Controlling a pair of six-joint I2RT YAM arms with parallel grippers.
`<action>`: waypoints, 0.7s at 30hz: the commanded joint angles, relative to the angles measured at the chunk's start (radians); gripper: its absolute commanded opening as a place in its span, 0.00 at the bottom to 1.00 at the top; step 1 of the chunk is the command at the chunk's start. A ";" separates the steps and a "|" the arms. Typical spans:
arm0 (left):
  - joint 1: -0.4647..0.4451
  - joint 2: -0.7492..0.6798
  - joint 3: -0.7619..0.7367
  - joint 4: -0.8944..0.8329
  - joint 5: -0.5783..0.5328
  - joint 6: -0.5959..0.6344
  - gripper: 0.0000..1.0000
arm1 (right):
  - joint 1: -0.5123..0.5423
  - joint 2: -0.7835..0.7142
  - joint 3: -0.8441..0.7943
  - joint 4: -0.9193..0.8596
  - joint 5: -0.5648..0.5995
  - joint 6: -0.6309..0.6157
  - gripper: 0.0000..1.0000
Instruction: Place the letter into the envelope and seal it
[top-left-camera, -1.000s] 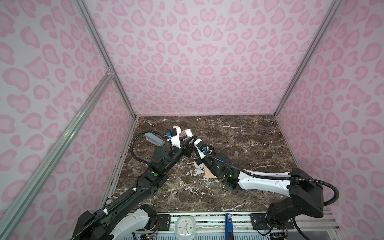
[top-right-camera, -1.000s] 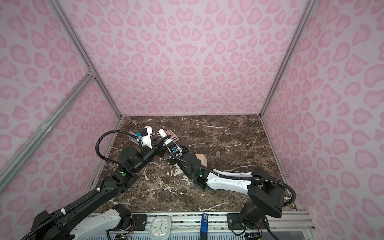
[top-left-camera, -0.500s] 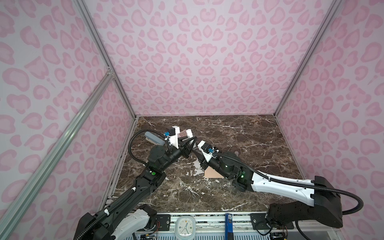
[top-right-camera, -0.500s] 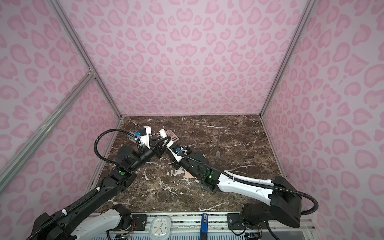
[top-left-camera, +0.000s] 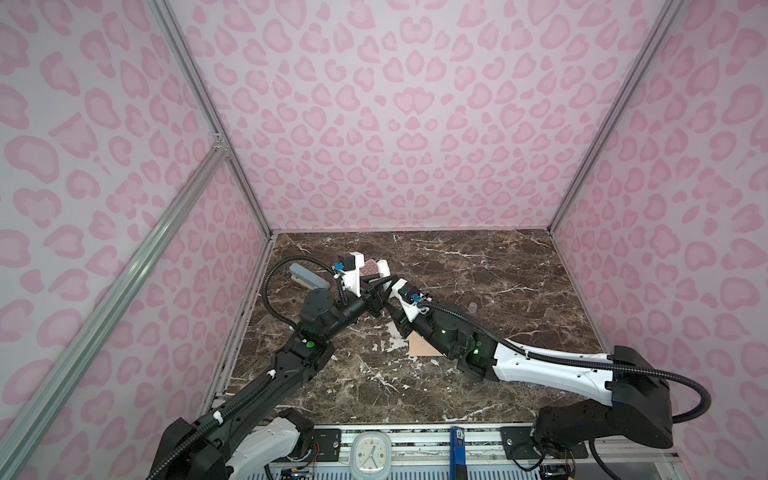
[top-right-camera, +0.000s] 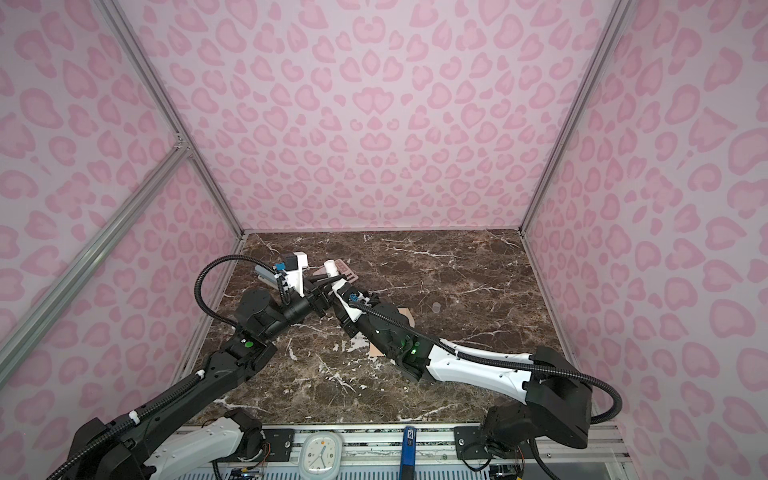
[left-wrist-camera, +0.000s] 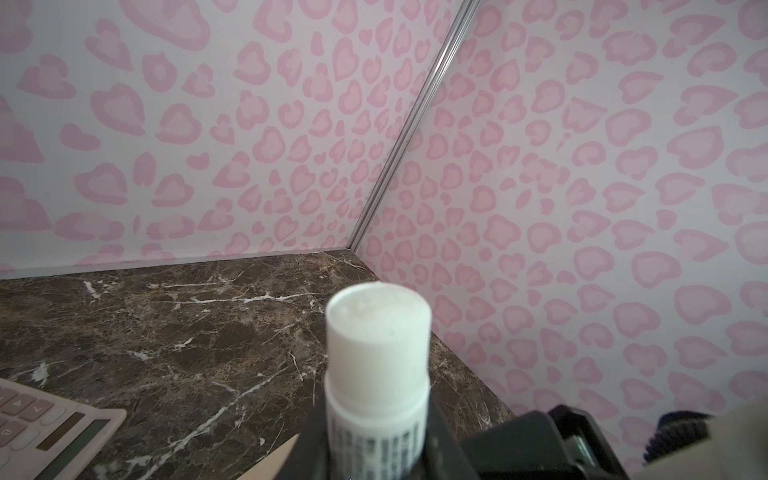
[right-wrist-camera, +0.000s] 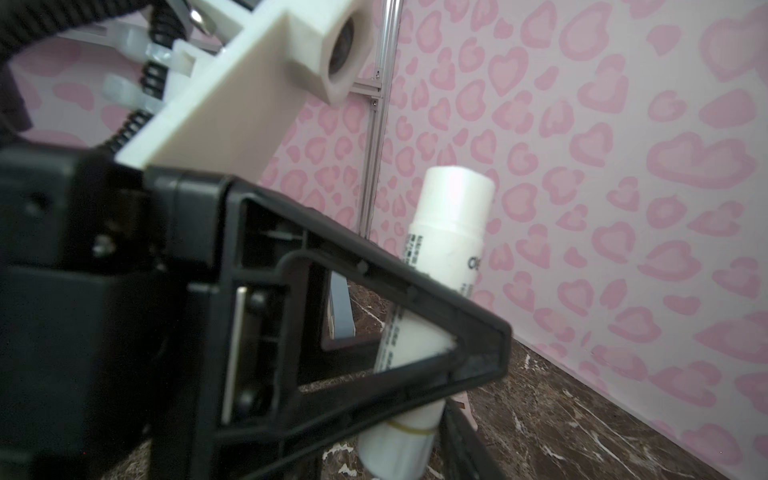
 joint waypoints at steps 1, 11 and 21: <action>-0.005 0.002 0.011 0.075 0.008 -0.009 0.04 | -0.002 0.024 0.005 0.078 0.071 0.018 0.47; -0.011 0.007 0.012 0.079 0.009 -0.013 0.04 | -0.018 0.052 0.013 0.135 0.103 0.026 0.35; -0.023 0.036 -0.008 0.121 0.004 -0.027 0.04 | -0.019 0.060 0.030 0.129 0.095 0.029 0.26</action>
